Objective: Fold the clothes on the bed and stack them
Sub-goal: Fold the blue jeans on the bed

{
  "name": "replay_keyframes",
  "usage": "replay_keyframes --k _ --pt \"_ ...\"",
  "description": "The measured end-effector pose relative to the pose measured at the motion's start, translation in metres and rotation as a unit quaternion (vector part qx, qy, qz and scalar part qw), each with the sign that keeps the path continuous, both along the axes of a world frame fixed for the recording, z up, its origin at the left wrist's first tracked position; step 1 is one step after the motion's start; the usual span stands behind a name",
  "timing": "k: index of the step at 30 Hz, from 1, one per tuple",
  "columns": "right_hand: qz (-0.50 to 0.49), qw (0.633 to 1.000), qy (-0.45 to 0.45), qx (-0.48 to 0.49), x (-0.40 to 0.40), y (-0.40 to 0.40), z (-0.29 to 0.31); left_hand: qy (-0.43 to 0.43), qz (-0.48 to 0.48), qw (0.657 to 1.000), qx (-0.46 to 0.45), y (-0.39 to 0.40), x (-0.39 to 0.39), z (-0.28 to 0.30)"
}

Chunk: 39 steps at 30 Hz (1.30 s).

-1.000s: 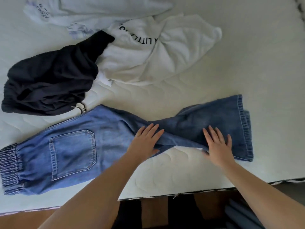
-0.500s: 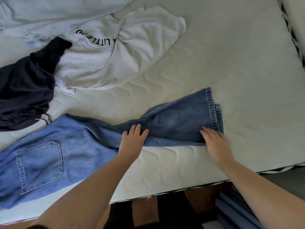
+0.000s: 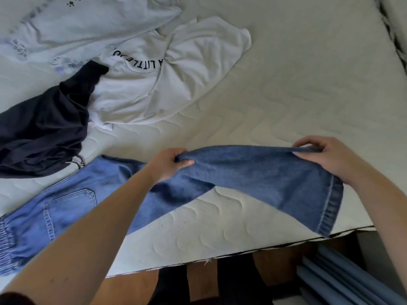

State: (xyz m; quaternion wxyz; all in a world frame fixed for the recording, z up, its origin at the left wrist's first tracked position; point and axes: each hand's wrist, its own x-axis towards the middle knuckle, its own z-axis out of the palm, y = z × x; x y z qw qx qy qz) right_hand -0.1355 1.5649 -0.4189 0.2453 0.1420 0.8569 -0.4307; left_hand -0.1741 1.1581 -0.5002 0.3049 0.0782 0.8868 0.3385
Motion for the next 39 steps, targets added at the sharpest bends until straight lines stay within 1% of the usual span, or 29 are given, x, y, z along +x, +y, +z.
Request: replay_keyframes --k 2,4,6,7,9,10,11,12,14,16,18,19,20,21,23,25,26,27,28,29,30,31,32,33,34,35,36,37,39 --pt "-0.012 0.999 0.027 0.045 -0.017 0.0 -0.008 0.066 0.012 0.997 -0.032 0.006 -0.014 -0.005" --pt "-0.039 0.991 0.071 0.111 -0.029 -0.003 -0.029 0.138 0.011 0.985 -0.104 0.014 -0.018 -0.014" --pt "-0.092 0.984 0.076 0.134 -0.031 -0.01 -0.056 0.163 0.035 0.976 -0.136 0.024 -0.012 -0.02" --pt "-0.139 0.982 0.048 0.116 -0.027 -0.014 -0.069 0.165 0.037 0.976 -0.134 0.028 -0.006 -0.023" --pt "-0.235 0.968 -0.041 0.075 -0.014 -0.023 -0.09 0.159 -0.004 0.978 -0.139 0.033 0.012 -0.034" --pt "-0.253 0.961 -0.075 0.079 -0.004 -0.026 -0.098 0.151 -0.034 0.977 -0.148 0.033 0.023 -0.039" --pt "-0.244 0.96 -0.089 0.1 0.006 -0.027 -0.105 0.141 -0.062 0.975 -0.158 0.032 0.035 -0.044" --pt "-0.222 0.962 -0.083 0.137 0.016 -0.028 -0.111 0.136 -0.092 0.972 -0.168 0.03 0.046 -0.049" --pt "-0.189 0.957 -0.034 0.215 0.032 -0.03 -0.114 0.124 -0.147 0.962 -0.191 0.028 0.065 -0.057" --pt "-0.196 0.953 0.009 0.232 0.042 -0.038 -0.107 0.086 -0.137 0.971 -0.177 0.027 0.076 -0.057" --pt "-0.195 0.96 0.051 0.193 0.046 -0.057 -0.09 0.035 -0.053 0.992 -0.105 0.029 0.074 -0.049" --pt "-0.175 0.968 0.072 0.164 0.048 -0.072 -0.079 -0.009 0.009 0.998 -0.057 0.032 0.071 -0.04" --pt "-0.144 0.976 0.094 0.135 0.05 -0.091 -0.066 -0.069 0.086 0.994 0.0 0.034 0.066 -0.028" --pt "-0.108 0.983 0.11 0.099 0.051 -0.112 -0.052 -0.129 0.164 0.976 0.063 0.038 0.062 -0.015" --pt "-0.026 0.991 0.129 0.039 0.055 -0.157 -0.025 -0.224 0.258 0.923 0.175 0.042 0.057 0.012" --pt "0.022 0.987 0.153 -0.032 0.062 -0.201 0.004 -0.253 0.311 0.881 0.252 0.037 0.056 0.036" --pt "0.012 0.984 0.149 -0.102 0.066 -0.219 0.021 -0.261 0.326 0.871 0.259 0.031 0.055 0.042" --pt "-0.014 0.974 0.121 -0.191 0.069 -0.234 0.036 -0.266 0.334 0.862 0.274 0.031 0.053 0.056" --pt "-0.041 0.958 0.071 -0.273 0.072 -0.249 0.048 -0.279 0.341 0.848 0.296 0.028 0.057 0.064" --pt "-0.071 0.934 0.019 -0.349 0.075 -0.263 0.058 -0.289 0.307 0.841 0.339 0.017 0.068 0.08" --pt "-0.11 0.906 -0.039 -0.407 0.077 -0.274 0.064 -0.237 0.248 0.907 0.245 0.011 0.082 0.088" --pt "-0.156 0.866 -0.107 -0.464 0.079 -0.284 0.067 -0.285 0.287 0.871 0.281 0.003 0.086 0.11" --pt "-0.182 0.828 -0.168 -0.502 0.082 -0.293 0.069 -0.261 0.355 0.853 0.28 -0.005 0.091 0.126" --pt "-0.199 0.791 -0.205 -0.542 0.084 -0.302 0.072 -0.242 0.376 0.829 0.337 -0.013 0.094 0.131" --pt "-0.216 0.756 -0.214 -0.58 0.087 -0.31 0.073 -0.248 0.352 0.838 0.335 -0.027 0.102 0.122" --pt "-0.247 0.714 -0.219 -0.617 0.091 -0.319 0.075 -0.27 0.389 0.823 0.312 -0.034 0.103 0.123" --pt "-0.258 0.701 -0.219 -0.627 0.093 -0.327 0.075 -0.255 0.407 0.852 0.211 -0.039 0.1 0.12" --pt "-0.257 0.712 -0.223 -0.615 0.095 -0.335 0.073 -0.248 0.376 0.874 0.183 -0.056 0.104 0.118" --pt "-0.252 0.791 -0.186 -0.526 0.094 -0.349 0.058 -0.228 0.395 0.867 0.201 -0.089 0.111 0.105"
